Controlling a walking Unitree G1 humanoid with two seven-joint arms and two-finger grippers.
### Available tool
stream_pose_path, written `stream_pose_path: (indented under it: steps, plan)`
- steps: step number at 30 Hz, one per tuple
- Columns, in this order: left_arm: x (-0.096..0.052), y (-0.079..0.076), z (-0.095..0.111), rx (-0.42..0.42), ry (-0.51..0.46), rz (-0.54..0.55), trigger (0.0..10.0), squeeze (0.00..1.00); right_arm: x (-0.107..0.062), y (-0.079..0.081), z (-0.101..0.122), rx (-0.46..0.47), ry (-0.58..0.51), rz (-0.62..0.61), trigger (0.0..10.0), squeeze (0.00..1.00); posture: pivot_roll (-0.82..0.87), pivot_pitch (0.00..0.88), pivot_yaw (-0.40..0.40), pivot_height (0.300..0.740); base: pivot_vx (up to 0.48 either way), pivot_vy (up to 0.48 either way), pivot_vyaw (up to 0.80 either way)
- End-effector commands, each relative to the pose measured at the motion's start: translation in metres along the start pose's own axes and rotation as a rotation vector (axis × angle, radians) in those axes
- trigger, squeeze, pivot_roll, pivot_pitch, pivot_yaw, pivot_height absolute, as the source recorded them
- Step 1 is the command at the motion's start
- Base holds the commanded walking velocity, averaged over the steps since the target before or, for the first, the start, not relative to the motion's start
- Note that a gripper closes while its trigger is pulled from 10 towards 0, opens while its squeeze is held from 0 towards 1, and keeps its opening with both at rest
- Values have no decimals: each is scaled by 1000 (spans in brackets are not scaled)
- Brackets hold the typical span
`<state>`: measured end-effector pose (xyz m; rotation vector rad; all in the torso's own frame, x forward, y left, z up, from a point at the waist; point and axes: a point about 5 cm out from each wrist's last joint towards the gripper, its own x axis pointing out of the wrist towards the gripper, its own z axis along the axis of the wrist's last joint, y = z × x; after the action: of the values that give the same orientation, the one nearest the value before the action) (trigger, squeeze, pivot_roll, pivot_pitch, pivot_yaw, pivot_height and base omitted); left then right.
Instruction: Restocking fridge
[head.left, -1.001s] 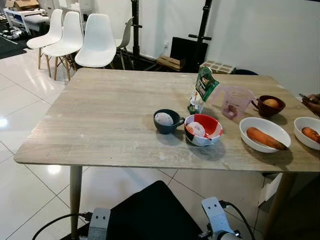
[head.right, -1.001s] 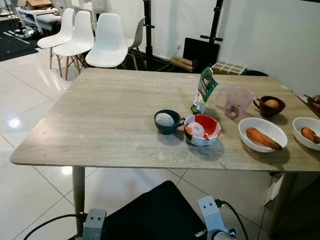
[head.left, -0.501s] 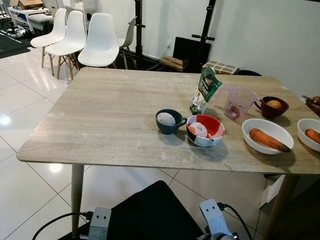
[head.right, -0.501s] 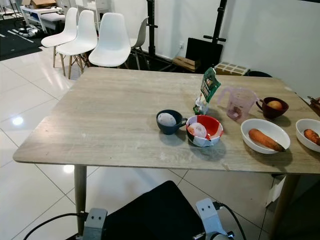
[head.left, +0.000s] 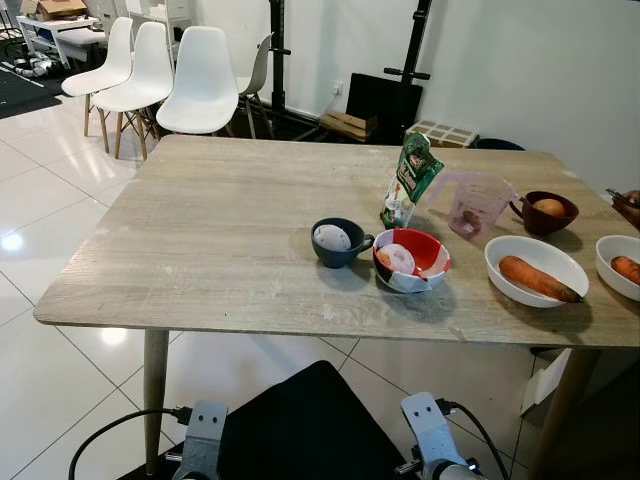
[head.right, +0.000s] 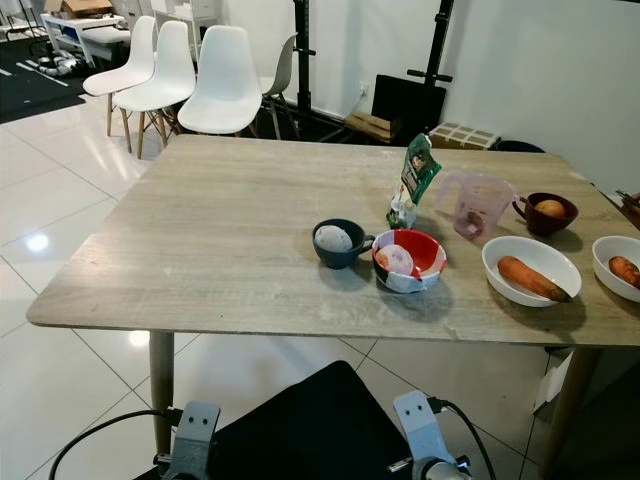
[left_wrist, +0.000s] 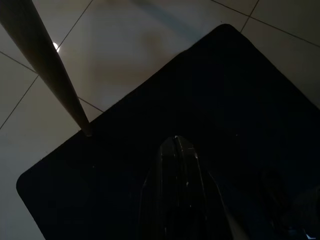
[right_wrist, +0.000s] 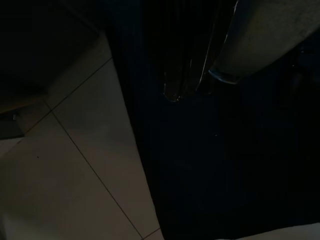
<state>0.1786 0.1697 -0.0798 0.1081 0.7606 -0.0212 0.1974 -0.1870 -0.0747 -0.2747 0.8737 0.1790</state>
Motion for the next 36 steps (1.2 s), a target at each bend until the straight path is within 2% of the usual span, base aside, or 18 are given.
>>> stream_pose_path:
  steps: [1, 10, 24, 32, 36]
  plan:
    - [2, 0, 5, 8, -6, 0, 10000, 0, 0, -1, -2, 4, 9, -4, 10000, 0, -70, 5, -42, 700, 0, 0, 0]
    - [-2, 1, -3, -10, -7, 14, 10000, 0, 0, 1, -1, 10, 3, 4, 10000, 0, -64, 46, -48, 700, 0, 0, 0]
    - [-11, -2, -23, -23, 44, 16, 10000, 0, -4, 2, -16, -2, 37, 10, 10000, 0, -60, 0, -62, 700, 0, 0, 0]
    - [-5, 1, -13, -20, 35, 21, 10000, 0, -2, 3, -9, -12, 29, 15, 10000, 0, -60, 0, -68, 700, 0, 0, 0]
    - [-6, -6, -15, -25, 35, 12, 10000, 0, -3, 4, -13, -19, 28, 23, 10000, 0, -60, 0, -74, 700, 0, 0, 0]
